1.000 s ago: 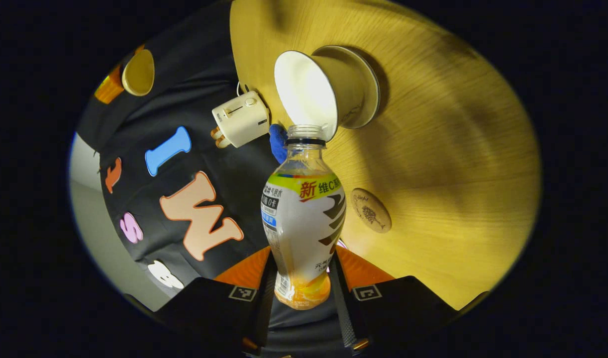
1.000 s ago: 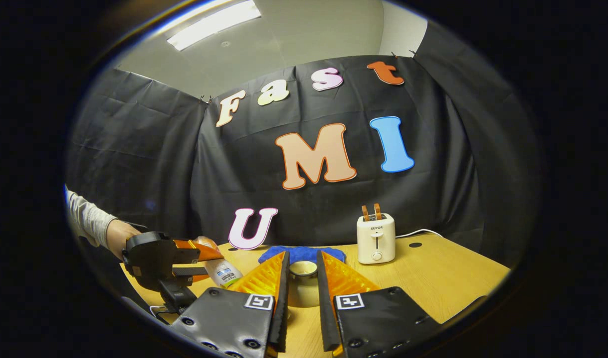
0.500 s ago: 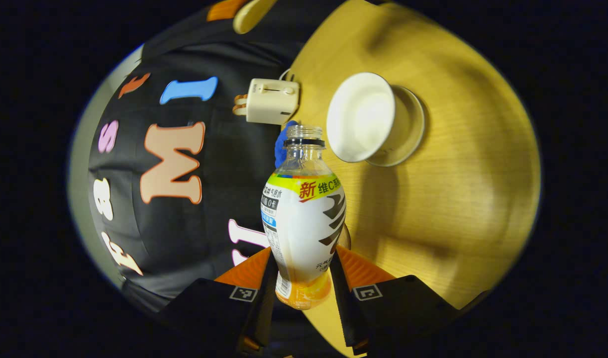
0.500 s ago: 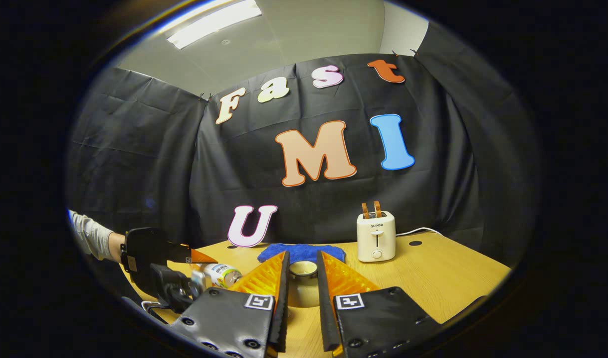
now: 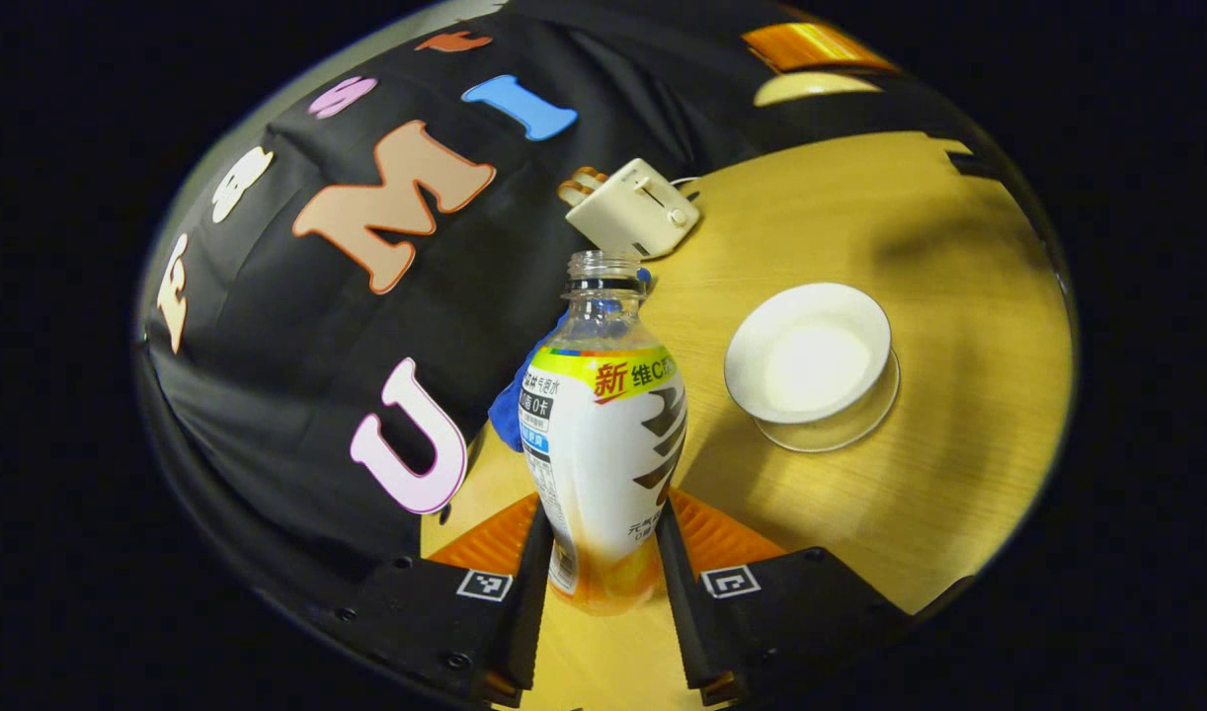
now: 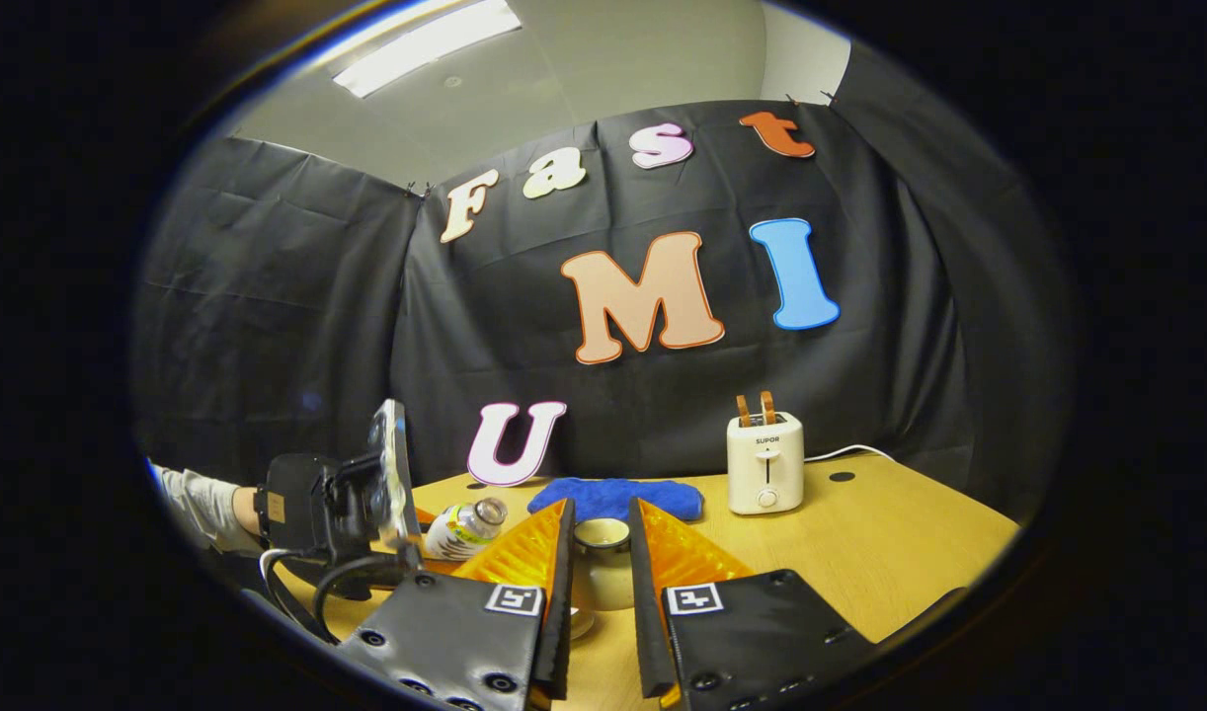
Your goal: Open the teacup lid with one hand, grasp the water bottle and pour water into the teacup with the other hand; after pouring, place the water bottle on the coaster and then close the teacup lid.
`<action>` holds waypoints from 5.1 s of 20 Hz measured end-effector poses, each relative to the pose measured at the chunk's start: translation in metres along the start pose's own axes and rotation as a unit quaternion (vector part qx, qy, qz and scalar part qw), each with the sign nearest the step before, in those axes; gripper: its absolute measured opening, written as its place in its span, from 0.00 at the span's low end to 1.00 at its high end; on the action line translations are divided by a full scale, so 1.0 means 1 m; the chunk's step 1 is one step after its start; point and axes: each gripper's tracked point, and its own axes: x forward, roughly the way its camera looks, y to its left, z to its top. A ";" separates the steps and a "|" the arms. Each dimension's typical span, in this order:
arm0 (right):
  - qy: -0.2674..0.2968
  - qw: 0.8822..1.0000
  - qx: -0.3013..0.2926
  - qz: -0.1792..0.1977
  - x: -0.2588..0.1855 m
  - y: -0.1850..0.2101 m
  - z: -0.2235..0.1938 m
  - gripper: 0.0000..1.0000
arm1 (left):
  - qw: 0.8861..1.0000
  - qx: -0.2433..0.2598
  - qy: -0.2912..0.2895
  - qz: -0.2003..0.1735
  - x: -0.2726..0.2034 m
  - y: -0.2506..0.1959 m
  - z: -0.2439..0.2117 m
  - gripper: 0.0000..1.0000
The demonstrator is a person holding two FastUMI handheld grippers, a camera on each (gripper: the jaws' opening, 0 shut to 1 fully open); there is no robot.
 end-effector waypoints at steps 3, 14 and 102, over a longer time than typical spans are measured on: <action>0.005 1.000 -0.005 0.001 0.001 0.002 -0.004 0.30 | 0.996 -0.087 -0.020 0.010 0.002 0.016 0.003 0.54; 0.031 0.999 -0.006 0.006 0.011 0.007 -0.026 0.30 | 0.955 -0.281 -0.088 0.038 0.031 0.071 0.012 0.55; 0.077 0.997 -0.030 0.003 0.055 0.054 -0.105 0.92 | 0.904 -0.353 -0.200 0.132 -0.084 0.060 -0.008 0.94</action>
